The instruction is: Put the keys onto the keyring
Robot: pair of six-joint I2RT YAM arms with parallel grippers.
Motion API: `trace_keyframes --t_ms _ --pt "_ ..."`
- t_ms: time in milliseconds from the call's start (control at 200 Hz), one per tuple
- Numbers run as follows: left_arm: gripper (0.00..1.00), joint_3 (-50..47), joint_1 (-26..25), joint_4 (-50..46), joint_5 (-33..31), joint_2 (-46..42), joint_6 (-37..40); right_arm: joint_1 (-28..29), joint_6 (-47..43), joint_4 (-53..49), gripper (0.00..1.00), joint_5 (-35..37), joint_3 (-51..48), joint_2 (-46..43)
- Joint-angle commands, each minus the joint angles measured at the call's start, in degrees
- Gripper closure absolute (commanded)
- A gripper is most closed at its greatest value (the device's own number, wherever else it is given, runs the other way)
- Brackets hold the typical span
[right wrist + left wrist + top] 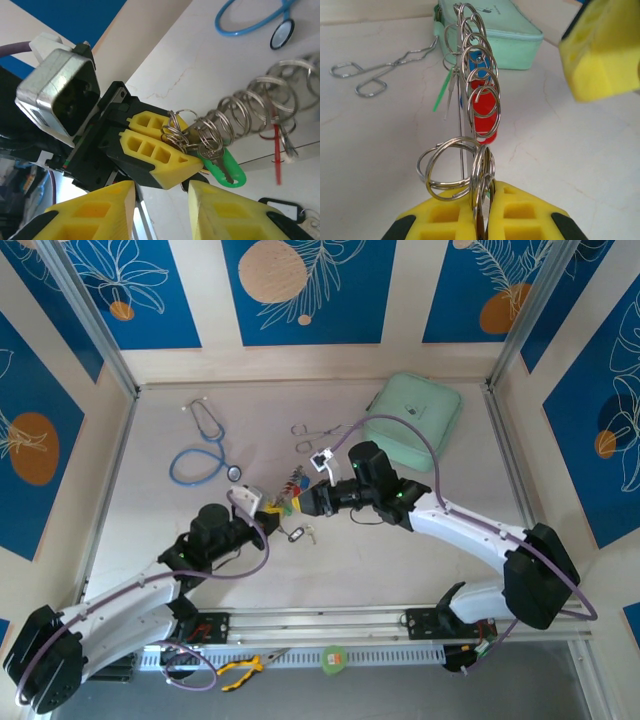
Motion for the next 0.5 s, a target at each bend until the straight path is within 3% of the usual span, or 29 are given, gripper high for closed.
trace_keyframes --t_ms 0,495 --pt "1.0 2.3 0.2 4.3 1.4 0.3 -9.4 -0.8 5.0 3.6 0.65 -2.2 -0.4 0.8" --pt "1.0 4.3 0.2 3.7 6.2 1.1 -14.5 -0.5 9.9 4.4 0.61 0.7 2.0 4.5"
